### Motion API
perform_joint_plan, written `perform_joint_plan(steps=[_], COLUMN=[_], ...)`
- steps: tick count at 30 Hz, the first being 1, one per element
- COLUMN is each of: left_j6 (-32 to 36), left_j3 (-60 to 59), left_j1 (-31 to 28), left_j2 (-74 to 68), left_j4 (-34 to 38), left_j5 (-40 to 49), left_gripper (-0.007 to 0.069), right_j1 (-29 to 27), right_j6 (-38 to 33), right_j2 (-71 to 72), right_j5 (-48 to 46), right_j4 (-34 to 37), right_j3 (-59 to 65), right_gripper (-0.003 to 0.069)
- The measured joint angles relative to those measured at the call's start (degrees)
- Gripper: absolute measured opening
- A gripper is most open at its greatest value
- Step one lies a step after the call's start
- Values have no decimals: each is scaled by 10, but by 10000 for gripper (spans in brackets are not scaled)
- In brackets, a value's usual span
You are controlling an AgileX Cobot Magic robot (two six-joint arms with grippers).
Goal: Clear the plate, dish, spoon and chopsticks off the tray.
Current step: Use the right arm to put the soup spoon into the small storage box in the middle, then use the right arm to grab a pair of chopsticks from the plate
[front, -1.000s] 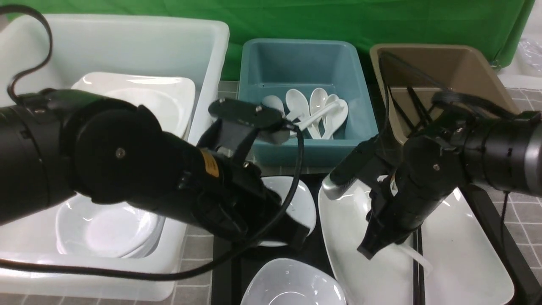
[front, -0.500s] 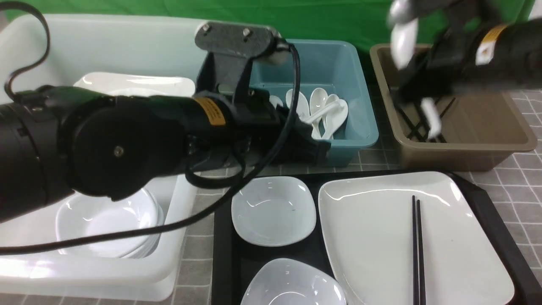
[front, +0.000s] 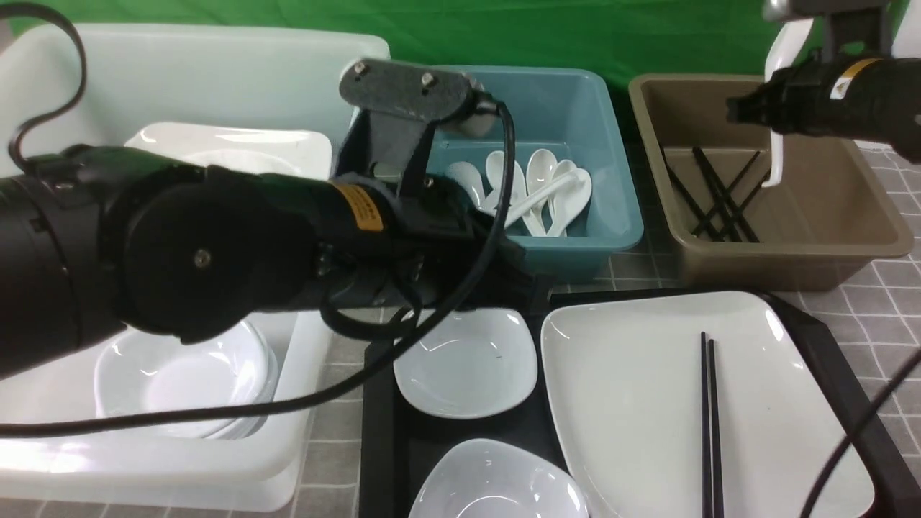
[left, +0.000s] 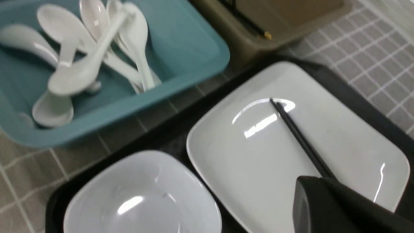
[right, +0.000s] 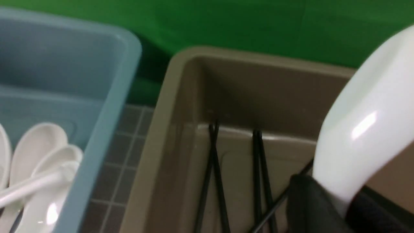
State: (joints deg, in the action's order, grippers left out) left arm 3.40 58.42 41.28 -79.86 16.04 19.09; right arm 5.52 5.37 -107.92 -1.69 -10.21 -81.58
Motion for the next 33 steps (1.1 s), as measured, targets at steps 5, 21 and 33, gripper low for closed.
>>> perform_joint_plan(steps=[5, 21, 33], left_j6=[0, 4, 16], left_j3=[0, 0, 0], left_j1=[0, 0, 0], left_j2=[2, 6, 6], left_j4=[0, 0, -15], left_j5=[5, 12, 89], left_gripper=[1, 1, 1], right_j1=[31, 203, 177], right_j6=[-2, 11, 28], right_j2=[-4, -35, 179], right_j5=[-4, 17, -618], right_j4=[0, 0, 13], right_j3=[-31, -91, -81], right_gripper=[106, 619, 94])
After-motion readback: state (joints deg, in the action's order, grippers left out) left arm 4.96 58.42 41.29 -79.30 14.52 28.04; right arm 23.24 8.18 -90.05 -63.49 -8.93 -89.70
